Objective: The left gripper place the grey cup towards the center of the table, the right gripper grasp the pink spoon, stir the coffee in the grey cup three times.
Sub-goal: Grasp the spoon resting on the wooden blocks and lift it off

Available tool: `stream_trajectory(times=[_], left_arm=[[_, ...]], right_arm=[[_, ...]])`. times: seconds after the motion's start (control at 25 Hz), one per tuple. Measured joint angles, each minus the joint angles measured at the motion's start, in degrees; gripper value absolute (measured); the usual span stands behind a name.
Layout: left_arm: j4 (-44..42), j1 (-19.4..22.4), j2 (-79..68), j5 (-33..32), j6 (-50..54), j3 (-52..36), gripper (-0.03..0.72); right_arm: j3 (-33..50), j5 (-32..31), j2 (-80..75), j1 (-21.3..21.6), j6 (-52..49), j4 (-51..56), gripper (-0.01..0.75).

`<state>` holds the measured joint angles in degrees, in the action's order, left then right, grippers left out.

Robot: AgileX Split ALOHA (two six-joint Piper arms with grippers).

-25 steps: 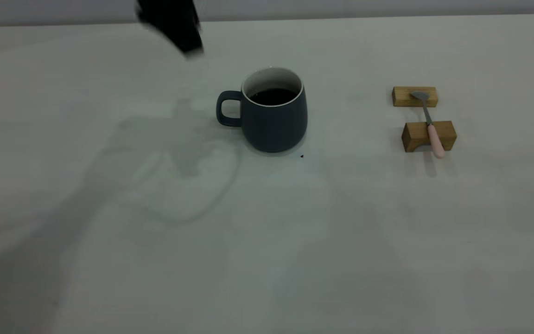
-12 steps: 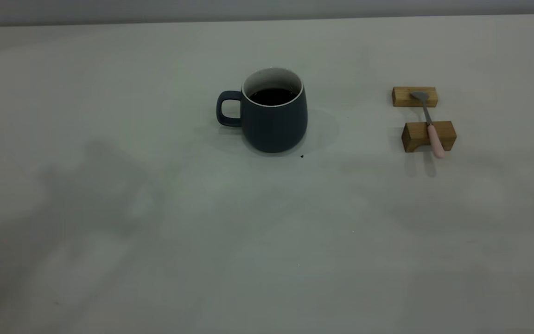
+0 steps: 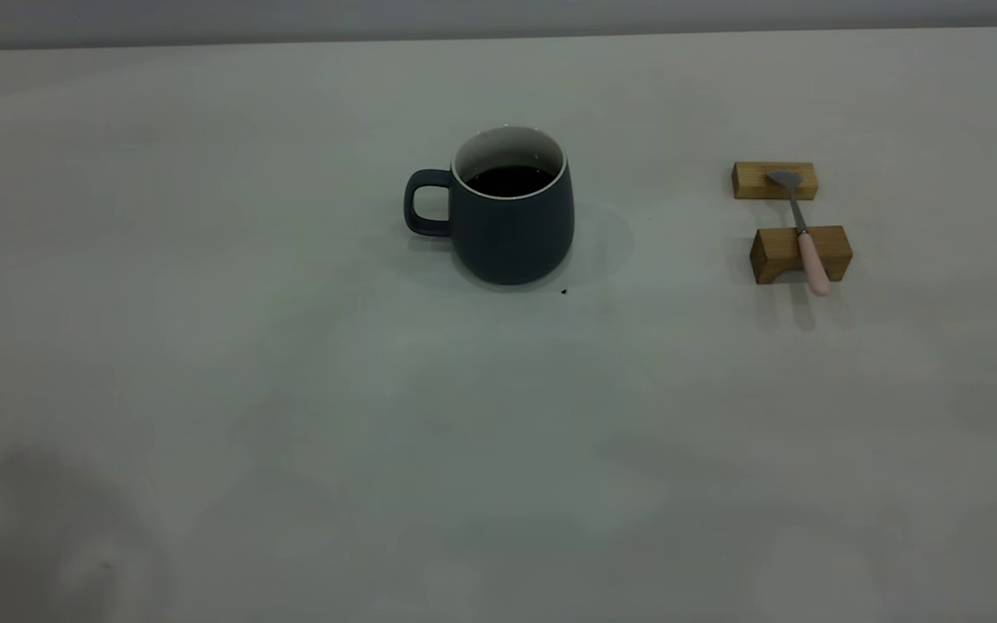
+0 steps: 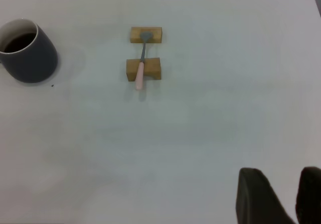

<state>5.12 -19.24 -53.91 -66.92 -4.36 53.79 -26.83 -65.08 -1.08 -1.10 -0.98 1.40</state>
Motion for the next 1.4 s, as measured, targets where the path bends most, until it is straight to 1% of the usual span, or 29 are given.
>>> stream_trajectory(times=[0.08,0.2,0.36,0.4,0.68,0.76,0.84,0.96,1.12,1.24,1.4], left_arm=[[-0.04,0.00,4.63,0.15,0.19,-8.18,0.519],[-0.16,0.00,11.26,0.64,0.19,-17.02,0.519],[-0.29,0.00,19.58,3.98,0.25,-24.12,0.519],[-0.29,0.00,21.13,3.83,0.25,-25.01,0.519],[-0.11,0.00,33.38,3.61,0.25,-25.91,0.519],[0.00,0.83,37.40,3.47,0.30,-25.91,0.519],[0.03,3.22,40.48,3.27,0.30,-25.91,0.519],[0.03,8.58,44.91,3.14,0.30,-25.91,0.519],[0.03,13.93,50.43,2.89,0.30,-25.91,0.519],[0.03,16.07,54.28,2.40,0.30,-25.91,0.519],[0.03,16.53,54.97,2.20,0.30,-25.91,0.519]], right_arm=[[0.00,0.00,0.00,0.00,0.00,0.00,0.238],[0.00,0.00,0.00,0.00,0.00,0.00,0.238],[0.00,0.00,0.00,0.00,0.00,0.00,0.238],[0.00,0.00,0.00,0.00,0.00,0.00,0.238],[0.00,0.00,0.00,0.00,0.00,0.00,0.238],[0.00,0.00,0.00,0.00,0.00,0.00,0.238],[0.00,0.00,0.00,0.00,0.00,0.00,0.238],[0.00,0.00,0.00,0.00,0.00,0.00,0.238],[0.00,0.00,0.00,0.00,0.00,0.30,0.238],[0.00,0.06,0.00,0.00,0.00,0.41,0.238],[-1.07,0.68,-0.83,0.00,0.98,1.11,0.247]])
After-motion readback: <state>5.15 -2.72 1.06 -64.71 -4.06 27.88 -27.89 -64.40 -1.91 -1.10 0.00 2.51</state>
